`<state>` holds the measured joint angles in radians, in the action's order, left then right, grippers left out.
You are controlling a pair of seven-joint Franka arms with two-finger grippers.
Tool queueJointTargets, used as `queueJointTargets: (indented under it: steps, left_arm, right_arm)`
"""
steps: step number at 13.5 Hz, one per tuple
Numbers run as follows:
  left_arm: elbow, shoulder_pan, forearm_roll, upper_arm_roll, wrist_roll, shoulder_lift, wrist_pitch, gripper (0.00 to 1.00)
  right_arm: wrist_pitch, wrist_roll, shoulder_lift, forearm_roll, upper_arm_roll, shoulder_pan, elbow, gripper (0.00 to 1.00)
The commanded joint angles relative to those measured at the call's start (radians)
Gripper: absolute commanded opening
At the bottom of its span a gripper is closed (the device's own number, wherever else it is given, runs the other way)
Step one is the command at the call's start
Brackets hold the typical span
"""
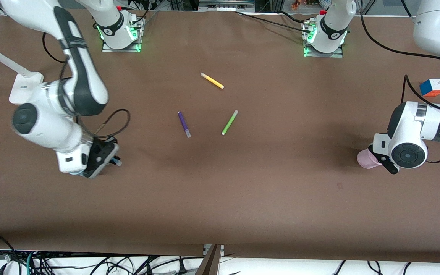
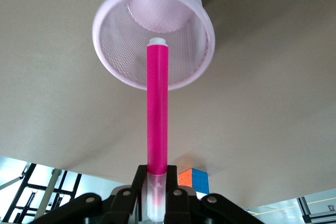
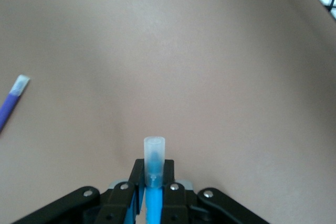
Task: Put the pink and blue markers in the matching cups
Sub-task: 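Drop the pink marker into the pink cup while the right gripper carries blue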
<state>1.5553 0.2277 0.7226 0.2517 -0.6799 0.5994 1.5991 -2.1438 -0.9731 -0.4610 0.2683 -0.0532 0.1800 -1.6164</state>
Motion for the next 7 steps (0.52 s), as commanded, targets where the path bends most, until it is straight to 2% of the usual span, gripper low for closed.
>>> queueJointTargets:
  steps: [1, 2, 3, 5, 7]
  left_arm:
    - [-0.078, -0.008, 0.069, 0.003, -0.02, 0.059, -0.034, 0.0]
    - [-0.078, -0.014, 0.073, 0.003, -0.02, 0.069, -0.034, 0.0]
    - [-0.078, -0.027, 0.072, 0.003, -0.018, 0.077, -0.034, 0.23]
    - [-0.083, -0.03, 0.069, 0.003, -0.018, 0.071, -0.034, 1.0]
    - [-0.099, -0.033, 0.055, 0.014, -0.017, 0.062, -0.039, 1.0]
  right_arm:
    - [0.051, -0.201, -0.004, 0.133, 0.016, -0.086, 0.027, 0.0]
    - [0.067, -0.263, -0.007, 0.17, 0.016, -0.117, 0.027, 0.0]
    - [0.074, -0.321, -0.011, 0.192, 0.018, -0.144, 0.029, 0.0]
    - [0.079, -0.434, -0.021, 0.254, 0.018, -0.177, 0.029, 0.0]
    - [0.081, -0.545, -0.041, 0.334, 0.018, -0.204, 0.032, 0.0]
